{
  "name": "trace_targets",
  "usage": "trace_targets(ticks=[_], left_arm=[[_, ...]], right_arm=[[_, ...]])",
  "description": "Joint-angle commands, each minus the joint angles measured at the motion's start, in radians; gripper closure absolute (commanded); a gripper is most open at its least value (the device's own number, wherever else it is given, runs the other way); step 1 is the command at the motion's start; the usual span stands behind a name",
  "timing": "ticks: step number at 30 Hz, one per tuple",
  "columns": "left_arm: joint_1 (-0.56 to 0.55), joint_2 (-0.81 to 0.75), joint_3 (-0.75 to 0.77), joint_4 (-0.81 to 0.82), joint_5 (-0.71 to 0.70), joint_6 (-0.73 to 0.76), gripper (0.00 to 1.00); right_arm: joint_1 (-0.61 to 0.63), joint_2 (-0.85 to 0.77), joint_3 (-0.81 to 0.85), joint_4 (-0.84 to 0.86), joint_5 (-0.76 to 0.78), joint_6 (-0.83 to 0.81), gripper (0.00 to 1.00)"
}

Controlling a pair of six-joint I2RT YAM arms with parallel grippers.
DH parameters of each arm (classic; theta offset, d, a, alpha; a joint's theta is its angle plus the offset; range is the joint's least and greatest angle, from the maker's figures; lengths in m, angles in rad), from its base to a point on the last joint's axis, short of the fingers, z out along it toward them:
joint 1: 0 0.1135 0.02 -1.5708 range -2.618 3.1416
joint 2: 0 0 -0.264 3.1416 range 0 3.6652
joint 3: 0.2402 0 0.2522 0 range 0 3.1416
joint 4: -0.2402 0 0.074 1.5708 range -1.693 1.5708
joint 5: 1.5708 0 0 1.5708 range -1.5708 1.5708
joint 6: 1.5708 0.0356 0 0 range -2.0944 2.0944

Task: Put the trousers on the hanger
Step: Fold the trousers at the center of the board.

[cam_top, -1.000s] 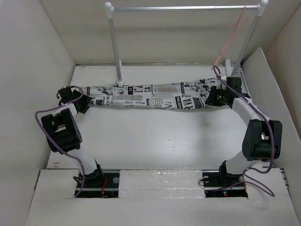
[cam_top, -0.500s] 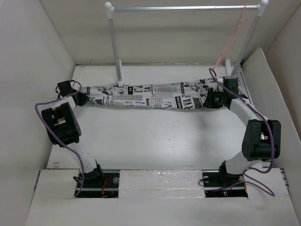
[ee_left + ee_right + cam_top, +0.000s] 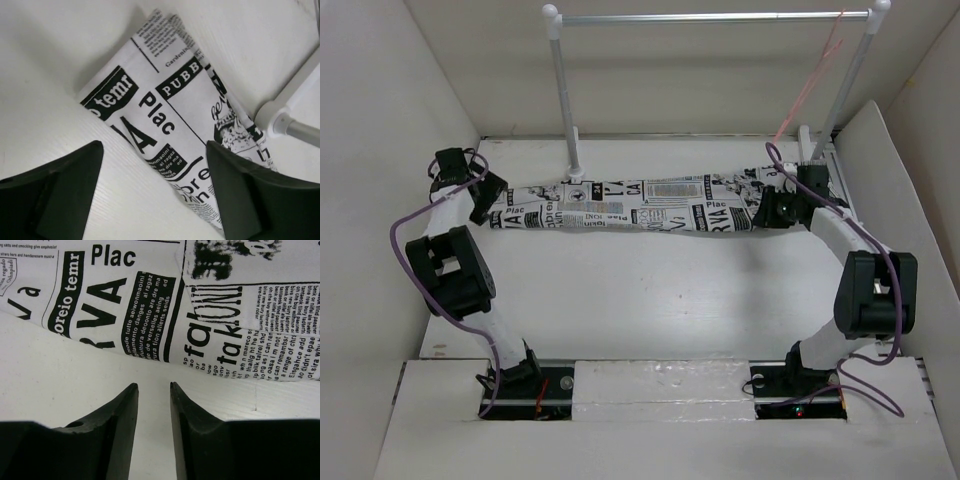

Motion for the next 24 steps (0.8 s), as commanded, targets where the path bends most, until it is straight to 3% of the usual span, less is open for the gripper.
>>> trace_targets(ticks=[1, 9, 19, 23, 24], left_arm=[[0.004, -0.053, -0.001, -0.061, -0.083, 0.023, 0.17], [-0.006, -0.053, -0.168, 0.066, 0.004, -0.004, 0.16], [-0.006, 0.149, -0.111, 0.112, 0.049, -0.072, 0.21], [-0.006, 0.206, -0.075, 0.112, -0.003, -0.083, 0.35], [-0.006, 0.218, -0.069, 0.106, 0.0, -0.083, 0.5]], right_arm=[[-0.011, 0.004, 0.042, 0.007, -0.004, 0.004, 0.61], [-0.124, -0.007, 0.001, 0.063, -0.016, 0.165, 0.32], [-0.289, 0.134, -0.082, 0.285, -0.006, 0.373, 0.21], [-0.277, 0.194, -0.073, 0.406, 0.029, 0.498, 0.21], [-0.264, 0.236, -0.056, 0.4, 0.04, 0.502, 0.25]])
